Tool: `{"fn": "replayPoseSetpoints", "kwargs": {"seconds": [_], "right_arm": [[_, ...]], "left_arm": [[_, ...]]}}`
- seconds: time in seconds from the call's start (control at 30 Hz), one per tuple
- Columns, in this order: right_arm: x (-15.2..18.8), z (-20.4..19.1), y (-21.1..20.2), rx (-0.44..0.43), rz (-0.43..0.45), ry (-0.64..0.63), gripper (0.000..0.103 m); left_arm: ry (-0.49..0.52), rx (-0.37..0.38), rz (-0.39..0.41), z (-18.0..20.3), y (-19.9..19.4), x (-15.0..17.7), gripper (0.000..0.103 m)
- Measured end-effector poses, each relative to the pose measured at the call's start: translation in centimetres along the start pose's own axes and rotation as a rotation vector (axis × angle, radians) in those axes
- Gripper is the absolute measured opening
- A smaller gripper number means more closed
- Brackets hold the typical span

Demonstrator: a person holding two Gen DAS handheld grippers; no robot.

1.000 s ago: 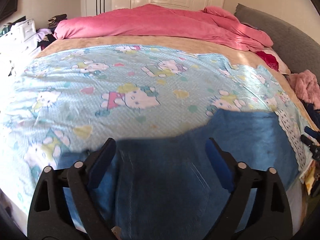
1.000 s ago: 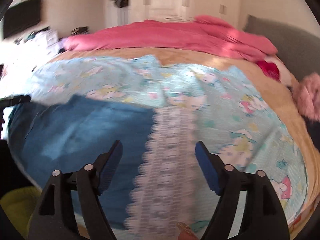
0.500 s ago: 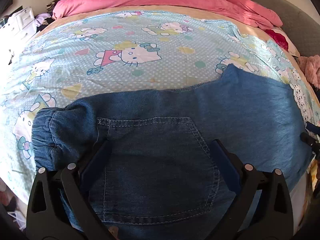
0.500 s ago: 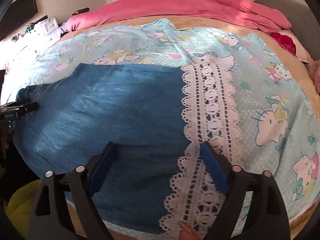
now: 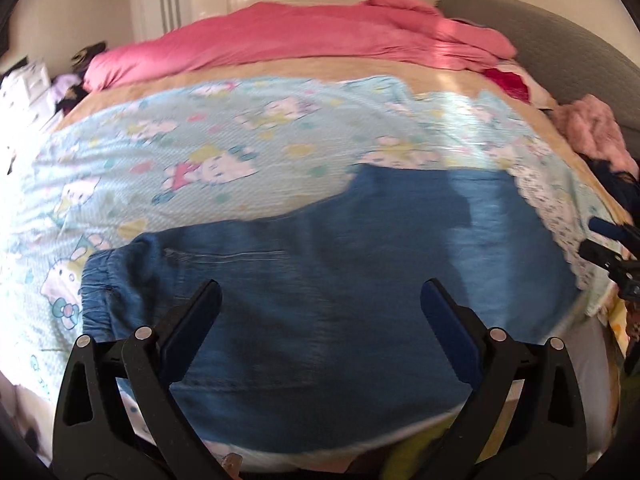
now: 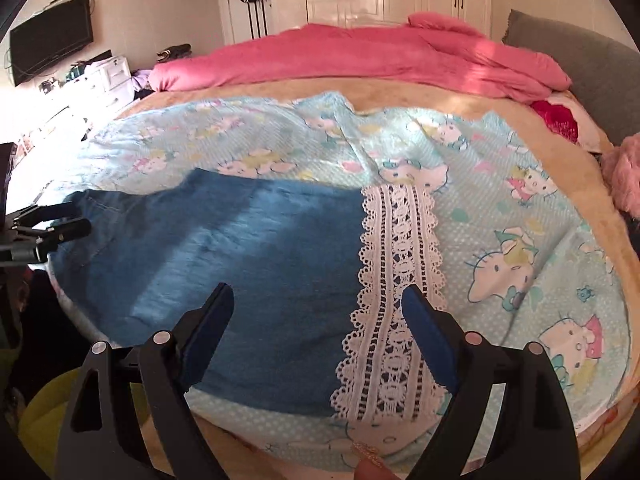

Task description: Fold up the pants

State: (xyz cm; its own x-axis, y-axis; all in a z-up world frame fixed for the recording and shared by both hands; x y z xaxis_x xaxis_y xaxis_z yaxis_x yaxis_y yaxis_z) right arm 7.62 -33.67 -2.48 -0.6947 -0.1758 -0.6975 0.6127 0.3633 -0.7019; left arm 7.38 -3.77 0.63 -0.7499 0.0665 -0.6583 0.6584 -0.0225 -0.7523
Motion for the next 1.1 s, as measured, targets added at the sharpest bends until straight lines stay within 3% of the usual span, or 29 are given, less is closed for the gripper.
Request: {"fn": "replayPoseSetpoints", "kwargs": {"seconds": [0.33, 0.57, 0.67, 0.77, 0.97, 1.1], "right_arm": [[0.8, -2.9, -1.4, -0.043, 0.001, -0.052, 0.088], [2.9, -3.1, 0.6, -0.067, -0.089, -0.029, 0.088], [3.8, -2.3, 1.9, -0.036, -0.152, 0.011, 0.088], [4.7, -0.8, 3.2, -0.028, -0.211, 0.081, 0.088], [4.0, -1.1, 1.4, -0.087, -0.132, 0.095, 0.088], [3.0, -0.4, -1.2, -0.079, -0.043, 0.103, 0.088]], "left_arm": [[0.097, 0.085, 0.015, 5.8, -1.8, 1.8, 0.094], [0.133, 0.050, -0.119, 6.4, 1.9, 4.0, 0.094], [0.125, 0.020, -0.204, 5.8, 4.5, 5.3, 0.093], [0.127, 0.027, -0.202, 5.7, 4.5, 5.2, 0.094], [0.108, 0.071, -0.179, 5.6, 3.5, 4.8, 0.094], [0.135, 0.107, -0.104, 6.4, 1.1, 3.6, 0.094]]}}
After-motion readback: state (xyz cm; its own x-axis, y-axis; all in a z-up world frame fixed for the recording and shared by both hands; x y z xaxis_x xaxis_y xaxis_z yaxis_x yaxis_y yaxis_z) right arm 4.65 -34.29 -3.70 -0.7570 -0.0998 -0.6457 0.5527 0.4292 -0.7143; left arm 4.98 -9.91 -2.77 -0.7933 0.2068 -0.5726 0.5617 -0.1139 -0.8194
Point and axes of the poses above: each gripper's, at about its wrist camera, not at the fingertips, and y roughly the way its jaws point, z to its right, x to its underside, the point moved 1 cm from there along y, roughly the way its jaws point, and after that the axes turned 5 degrees about -x, right-handed, at the moved point
